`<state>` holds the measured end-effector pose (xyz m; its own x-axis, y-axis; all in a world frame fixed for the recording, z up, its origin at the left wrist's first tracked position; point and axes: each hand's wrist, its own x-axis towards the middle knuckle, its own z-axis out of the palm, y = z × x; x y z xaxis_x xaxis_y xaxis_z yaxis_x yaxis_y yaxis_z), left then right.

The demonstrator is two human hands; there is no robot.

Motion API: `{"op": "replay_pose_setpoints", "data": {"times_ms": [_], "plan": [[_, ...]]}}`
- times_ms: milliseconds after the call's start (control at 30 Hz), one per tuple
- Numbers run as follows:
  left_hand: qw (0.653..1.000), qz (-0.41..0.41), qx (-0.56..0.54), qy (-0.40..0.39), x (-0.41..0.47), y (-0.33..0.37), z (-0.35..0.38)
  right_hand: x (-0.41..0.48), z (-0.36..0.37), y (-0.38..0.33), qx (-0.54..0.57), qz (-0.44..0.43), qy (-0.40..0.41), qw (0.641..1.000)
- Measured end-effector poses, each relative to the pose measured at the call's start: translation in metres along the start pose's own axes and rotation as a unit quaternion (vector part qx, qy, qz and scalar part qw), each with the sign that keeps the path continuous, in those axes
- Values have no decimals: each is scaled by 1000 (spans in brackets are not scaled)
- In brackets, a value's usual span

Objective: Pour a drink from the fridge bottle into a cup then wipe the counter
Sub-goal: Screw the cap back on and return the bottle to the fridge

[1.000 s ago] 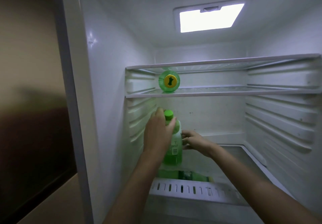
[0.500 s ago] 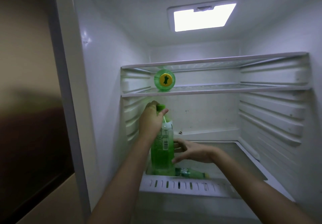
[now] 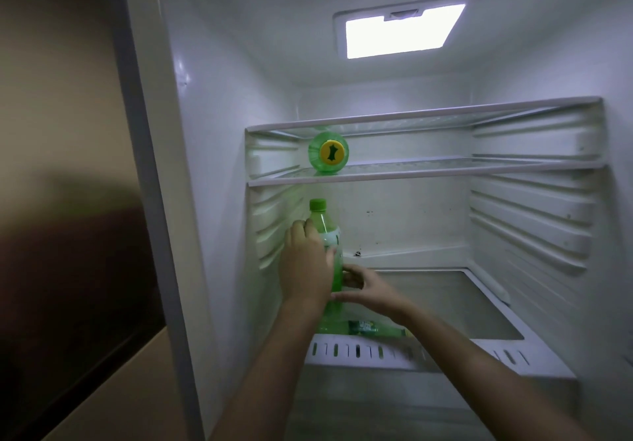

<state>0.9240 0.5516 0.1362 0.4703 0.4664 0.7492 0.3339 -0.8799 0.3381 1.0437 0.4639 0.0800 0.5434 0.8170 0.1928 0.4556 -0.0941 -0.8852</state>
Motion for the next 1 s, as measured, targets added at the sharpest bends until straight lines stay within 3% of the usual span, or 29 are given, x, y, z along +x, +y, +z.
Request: {"op": "replay_pose_setpoints", "data": {"times_ms": [133,200,267,400,533,767,1000], "plan": [[999,25,-17,-19,-15,-6,-9,-15,10,-3,-79,-8,22,997],[999,41,-21,-19,-25,-10,-16,-23,10,-3,-133,-23,81,988],[996,48,-68,-41,-37,-12,-21,-33,6,-4,-203,-29,152,967],[991,89,-64,-70,-59,-16,-34,-67,2,-13,-334,-34,182,924],[990,108,-34,-81,-90,-19,-59,-106,14,-31,-364,-3,182,913],[981,133,-80,-117,-175,-25,-113,-202,68,-50,-385,43,217,896],[976,163,-18,-140,-256,-26,-173,-320,110,-79,-475,24,222,851]]}}
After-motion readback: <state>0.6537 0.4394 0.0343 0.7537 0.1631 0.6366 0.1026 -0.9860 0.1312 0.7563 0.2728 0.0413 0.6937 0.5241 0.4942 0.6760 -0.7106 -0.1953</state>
